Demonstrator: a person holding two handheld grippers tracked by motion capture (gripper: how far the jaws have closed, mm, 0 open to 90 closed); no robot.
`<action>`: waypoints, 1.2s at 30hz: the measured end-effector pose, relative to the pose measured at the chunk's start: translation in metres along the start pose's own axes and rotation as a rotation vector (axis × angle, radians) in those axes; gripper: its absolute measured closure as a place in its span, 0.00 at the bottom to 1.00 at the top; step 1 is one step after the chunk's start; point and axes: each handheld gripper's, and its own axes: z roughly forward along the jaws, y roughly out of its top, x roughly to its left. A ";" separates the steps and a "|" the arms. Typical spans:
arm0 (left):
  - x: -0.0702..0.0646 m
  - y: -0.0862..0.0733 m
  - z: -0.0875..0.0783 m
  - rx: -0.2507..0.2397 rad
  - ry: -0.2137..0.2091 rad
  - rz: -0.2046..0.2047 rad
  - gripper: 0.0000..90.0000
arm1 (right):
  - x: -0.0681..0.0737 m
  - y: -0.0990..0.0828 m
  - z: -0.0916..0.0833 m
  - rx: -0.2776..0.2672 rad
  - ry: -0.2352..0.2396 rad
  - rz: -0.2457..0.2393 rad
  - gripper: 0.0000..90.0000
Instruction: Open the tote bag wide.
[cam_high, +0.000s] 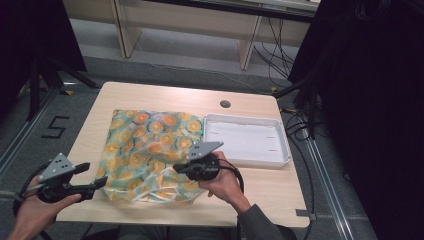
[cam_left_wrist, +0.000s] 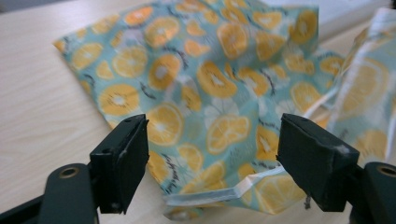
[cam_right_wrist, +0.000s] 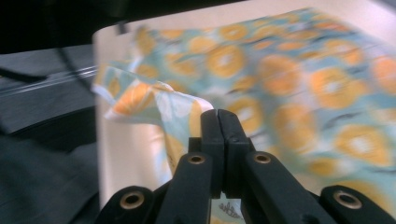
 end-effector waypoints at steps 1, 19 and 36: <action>0.002 0.000 -0.001 -0.020 0.005 -0.004 0.27 | -0.005 0.004 0.000 -0.007 -0.025 0.014 1.00; -0.009 -0.006 0.011 0.070 -0.023 0.122 0.28 | -0.098 0.010 0.061 0.099 -0.277 0.142 1.00; -0.024 -0.005 0.081 0.253 0.004 0.442 0.34 | -0.102 0.002 0.066 0.136 -0.256 0.164 0.99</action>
